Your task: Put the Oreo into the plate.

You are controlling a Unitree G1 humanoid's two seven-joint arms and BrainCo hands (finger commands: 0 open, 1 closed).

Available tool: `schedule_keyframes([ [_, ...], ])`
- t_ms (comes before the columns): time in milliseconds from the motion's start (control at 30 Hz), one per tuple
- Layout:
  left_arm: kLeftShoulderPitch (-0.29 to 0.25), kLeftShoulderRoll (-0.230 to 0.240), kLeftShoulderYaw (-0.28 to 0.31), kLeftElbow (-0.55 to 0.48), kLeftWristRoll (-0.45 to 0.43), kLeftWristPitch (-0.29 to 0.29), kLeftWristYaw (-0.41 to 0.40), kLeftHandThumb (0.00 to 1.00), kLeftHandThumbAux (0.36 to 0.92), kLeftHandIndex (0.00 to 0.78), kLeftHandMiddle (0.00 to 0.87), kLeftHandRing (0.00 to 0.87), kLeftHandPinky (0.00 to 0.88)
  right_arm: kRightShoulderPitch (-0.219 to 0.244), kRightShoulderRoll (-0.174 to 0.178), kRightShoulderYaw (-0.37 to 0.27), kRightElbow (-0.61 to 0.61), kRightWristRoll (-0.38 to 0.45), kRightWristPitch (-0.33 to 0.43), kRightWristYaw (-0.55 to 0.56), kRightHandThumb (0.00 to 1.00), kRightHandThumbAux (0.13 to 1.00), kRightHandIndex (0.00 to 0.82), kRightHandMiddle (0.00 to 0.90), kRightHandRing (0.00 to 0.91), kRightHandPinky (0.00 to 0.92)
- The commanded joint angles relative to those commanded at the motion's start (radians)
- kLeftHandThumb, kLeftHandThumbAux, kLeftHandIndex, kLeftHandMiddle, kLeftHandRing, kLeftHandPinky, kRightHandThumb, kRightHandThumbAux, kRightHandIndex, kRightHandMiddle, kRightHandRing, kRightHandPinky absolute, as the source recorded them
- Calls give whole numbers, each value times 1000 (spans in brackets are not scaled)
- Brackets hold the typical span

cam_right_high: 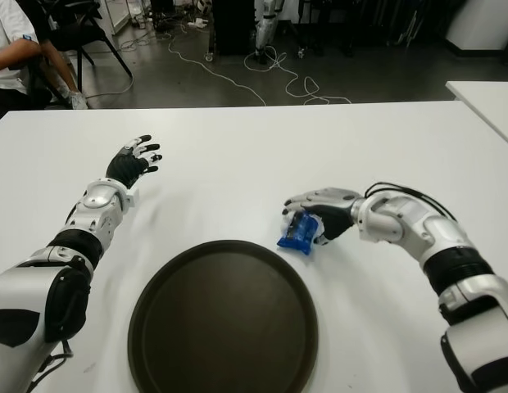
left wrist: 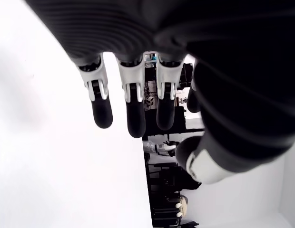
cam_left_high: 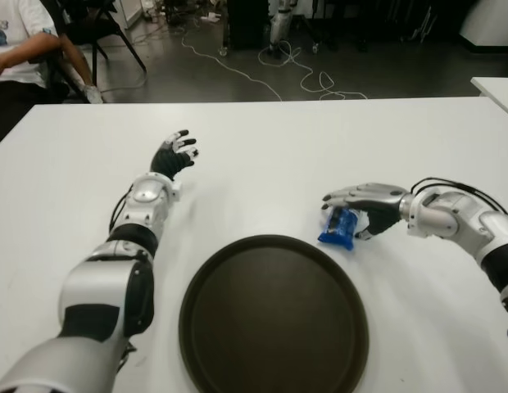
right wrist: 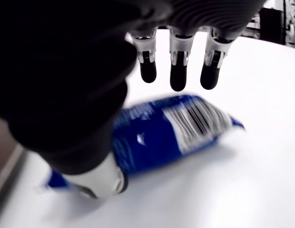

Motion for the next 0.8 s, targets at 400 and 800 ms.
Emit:
schedule_keyframes([
  [400,0,0,3,0,-2,1,0,0,768,107,185,187,205,10,15,1,14,-6,50,-30,124,913,65,87,93,130],
  [800,0,0,1,-1,2,1,4,0,767,116,185,184,188,28,33,3,3,-3,123,-49,61,920,88,102,102,128],
])
